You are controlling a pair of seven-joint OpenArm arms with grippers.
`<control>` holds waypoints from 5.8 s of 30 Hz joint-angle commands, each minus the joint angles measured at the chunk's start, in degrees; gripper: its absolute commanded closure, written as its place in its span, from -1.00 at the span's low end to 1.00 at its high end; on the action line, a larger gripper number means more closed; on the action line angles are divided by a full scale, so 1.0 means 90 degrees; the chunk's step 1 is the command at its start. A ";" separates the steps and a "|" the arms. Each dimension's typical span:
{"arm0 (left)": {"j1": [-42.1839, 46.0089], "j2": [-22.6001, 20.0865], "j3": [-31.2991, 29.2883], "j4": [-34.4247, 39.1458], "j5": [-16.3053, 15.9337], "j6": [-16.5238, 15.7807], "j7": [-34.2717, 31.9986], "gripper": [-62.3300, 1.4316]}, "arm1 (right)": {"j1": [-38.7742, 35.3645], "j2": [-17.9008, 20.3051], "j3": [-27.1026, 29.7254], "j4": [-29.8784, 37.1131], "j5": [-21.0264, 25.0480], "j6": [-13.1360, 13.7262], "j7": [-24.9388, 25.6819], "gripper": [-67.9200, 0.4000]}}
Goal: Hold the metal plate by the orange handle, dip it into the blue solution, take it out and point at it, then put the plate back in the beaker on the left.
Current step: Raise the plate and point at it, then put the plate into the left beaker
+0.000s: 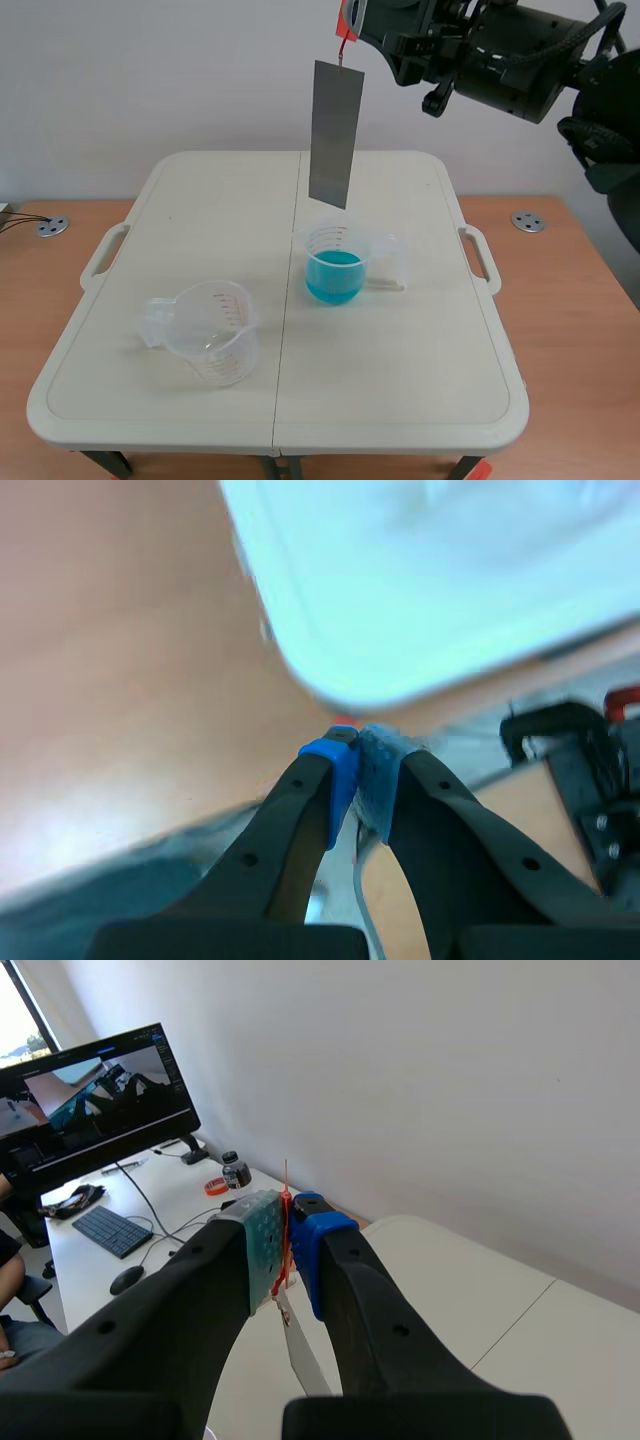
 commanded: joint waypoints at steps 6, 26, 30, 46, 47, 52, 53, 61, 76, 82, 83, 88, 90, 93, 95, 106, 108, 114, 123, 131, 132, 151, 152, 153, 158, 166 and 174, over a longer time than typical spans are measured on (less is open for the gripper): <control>-0.1222 -0.0357 0.0223 0.0049 -0.0158 -0.0379 -0.0090 0.90 | 0.0155 0.0017 0.0041 0.0163 0.0121 0.0024 0.0097 0.94; -0.5897 0.0646 0.3942 -0.0381 0.0384 -0.1049 0.0520 0.90 | 0.0155 0.0017 0.0041 0.0163 0.0124 0.0024 0.0097 0.94; -0.6562 0.1168 0.4544 -0.0746 0.0648 -0.1054 0.0556 0.90 | 0.0155 0.0017 0.0041 0.0163 0.0124 0.0024 0.0097 0.94; -0.8228 0.2841 0.5425 -0.2574 0.1685 -0.1100 0.0527 0.90 | 0.0155 0.0017 0.0041 0.0163 0.0143 0.0024 0.0097 0.94; -0.8293 0.2912 0.5425 -0.2664 0.1722 -0.1083 0.0520 0.90 | 0.0155 0.0017 0.0041 0.0163 0.0143 0.0022 0.0097 0.94; -0.8497 0.3164 0.5425 -0.3028 0.1984 -0.1042 0.0342 0.90 | 0.0155 0.0017 0.0041 0.0163 0.0143 0.0022 0.0097 0.94; -0.8510 0.3194 0.5425 -0.3070 0.2038 -0.1039 0.0338 0.90 | 0.0155 0.0017 0.0041 0.0163 0.0143 0.0019 0.0097 0.94; -0.8527 0.3213 0.5425 -0.3133 0.2188 -0.1039 0.0231 0.90 | 0.0155 0.0017 0.0041 0.0163 0.0146 0.0005 0.0097 0.94; -0.8522 0.3191 0.5423 -0.3133 0.2169 -0.1042 0.0168 0.90 | 0.0155 0.0015 0.0041 0.0163 0.0160 0.0005 0.0100 0.94; -0.8204 0.2973 0.5064 -0.2992 0.2135 -0.0991 0.0177 0.90 | 0.0158 0.0015 0.0041 0.0163 0.0168 0.0005 0.0100 0.94; -0.8070 0.2885 0.4940 -0.2892 0.2135 -0.0991 0.0177 0.90 | 0.0158 0.0015 0.0041 0.0163 0.0168 0.0005 0.0100 0.94; -0.7172 0.2229 0.4180 -0.2098 0.1841 -0.0969 0.0175 0.90 | 0.0158 0.0015 0.0041 0.0163 0.0168 0.0005 0.0100 0.94; -0.6732 0.1880 0.3871 -0.1710 0.1528 -0.0971 0.0177 0.90 | 0.0158 0.0015 0.0041 0.0163 0.0168 0.0005 0.0100 0.94; -0.6013 0.1338 0.3388 -0.1134 0.1173 -0.0971 0.0197 0.90 | 0.0158 0.0015 0.0041 0.0163 0.0168 0.0005 0.0100 0.94; -0.5464 0.0993 0.3038 -0.0792 0.1015 -0.0971 0.0197 0.90 | 0.0158 0.0015 0.0041 0.0163 0.0168 0.0005 0.0100 0.94; -0.2113 0.0338 0.0731 -0.0039 0.0911 -0.0971 0.0177 0.90 | 0.0163 0.0015 0.0019 0.0172 0.0289 0.0005 0.0102 0.94; -0.1579 0.0338 0.0425 -0.0041 0.0911 -0.0969 0.0170 0.90 | 0.0163 0.0017 -0.0015 0.0187 0.0308 0.0005 0.0100 0.94; -0.0119 0.0425 -0.0245 -0.0046 0.0918 -0.0896 0.0172 0.90 | 0.0177 0.0015 -0.0209 0.0279 0.0311 0.0005 0.0104 0.94; 0.1042 0.1321 -0.0464 -0.0053 0.1732 -0.0801 0.0170 0.90 | 0.0180 0.0010 -0.0605 0.0466 0.0340 0.0002 0.0194 0.94; 0.1355 0.2336 -0.0457 -0.0053 0.2698 -0.0828 0.0214 0.90 | 0.0194 -0.0022 -0.1168 0.0478 0.0410 0.0000 0.0267 0.94; 0.1370 0.2480 -0.0457 -0.0053 0.2769 -0.0828 0.0221 0.90 | 0.0194 -0.0024 -0.1234 0.0478 0.0415 0.0000 0.0272 0.94; 0.1642 0.3973 0.0253 -0.0066 0.4194 -0.0828 0.0214 0.90 | 0.0189 -0.0442 -0.2293 0.0483 0.0401 -0.0049 0.0318 0.94; 0.1630 0.3968 0.0304 -0.0066 0.4216 -0.0828 0.0219 0.90 | 0.0189 -0.0447 -0.2344 0.0483 0.0401 -0.0049 0.0325 0.94; 0.1617 0.3971 0.0347 -0.0066 0.4277 -0.0831 0.0219 0.90 | 0.0189 -0.0452 -0.2402 0.0483 0.0401 -0.0049 0.0347 0.94; 0.1617 0.3966 0.0425 -0.0066 0.4544 -0.0828 0.0216 0.90 | 0.0175 -0.0534 -0.2616 0.0483 0.0274 -0.0172 0.0364 0.94; 0.1617 0.3920 0.0425 -0.0066 0.4534 -0.0828 0.0204 0.90 | 0.0138 -0.0549 -0.2849 0.0483 0.0233 -0.0216 0.0386 0.94; 0.1617 0.3920 0.0425 -0.0066 0.4539 -0.0828 0.0175 0.90 | -0.0153 -0.0551 -0.2866 0.0481 0.0058 -0.0294 0.0527 0.94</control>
